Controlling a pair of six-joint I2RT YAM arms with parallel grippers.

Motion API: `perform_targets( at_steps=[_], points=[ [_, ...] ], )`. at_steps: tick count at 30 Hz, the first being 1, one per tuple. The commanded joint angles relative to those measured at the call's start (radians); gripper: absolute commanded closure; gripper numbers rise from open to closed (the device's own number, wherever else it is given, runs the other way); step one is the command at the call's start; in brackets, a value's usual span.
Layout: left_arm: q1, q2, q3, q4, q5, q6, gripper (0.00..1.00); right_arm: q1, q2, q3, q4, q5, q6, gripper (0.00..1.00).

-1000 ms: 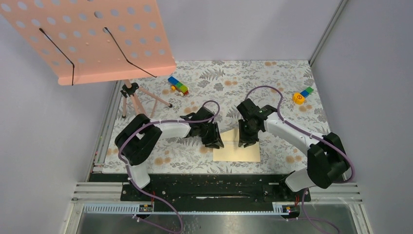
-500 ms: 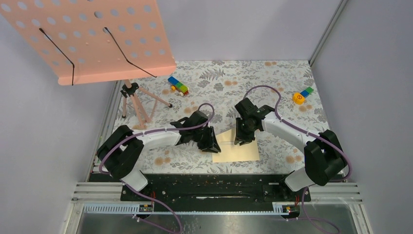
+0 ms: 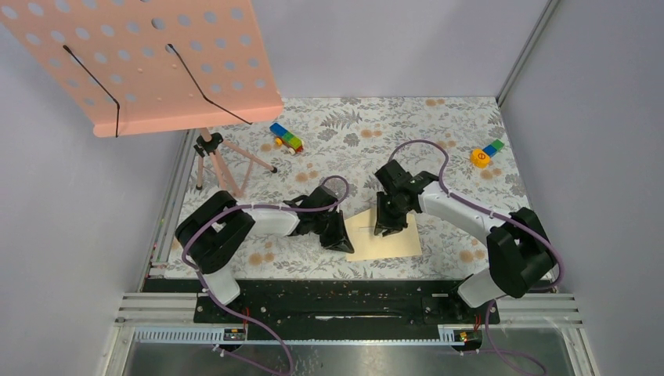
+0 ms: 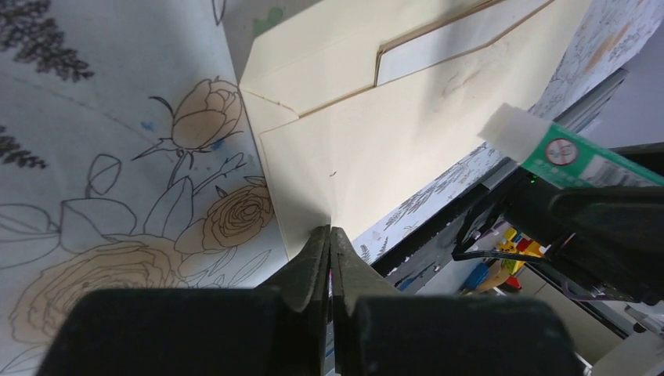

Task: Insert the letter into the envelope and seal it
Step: Paint the envelope at the center of the board.

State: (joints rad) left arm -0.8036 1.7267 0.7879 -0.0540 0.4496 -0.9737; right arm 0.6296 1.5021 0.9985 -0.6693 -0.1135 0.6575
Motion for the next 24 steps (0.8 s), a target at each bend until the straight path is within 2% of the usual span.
perform_targets(
  at_steps=[1,7,11,17,24],
  points=[
    [-0.001,0.041,-0.04,0.043,-0.022,-0.011,1.0,0.025,0.032,-0.01,0.02,-0.018,0.024,1.0],
    [0.002,0.04,-0.04,0.02,-0.037,-0.004,1.0,0.028,0.094,0.034,0.014,0.021,0.015,1.0],
    [0.005,0.039,-0.032,-0.002,-0.047,0.004,1.0,0.028,0.159,0.101,-0.094,0.097,-0.021,1.0],
    [0.007,0.028,-0.039,0.002,-0.056,0.01,1.0,0.017,0.161,0.082,-0.16,0.188,-0.055,1.0],
    [0.01,0.042,-0.06,0.042,-0.038,0.006,1.0,-0.013,0.15,0.06,-0.16,0.184,-0.074,1.0]
  ],
)
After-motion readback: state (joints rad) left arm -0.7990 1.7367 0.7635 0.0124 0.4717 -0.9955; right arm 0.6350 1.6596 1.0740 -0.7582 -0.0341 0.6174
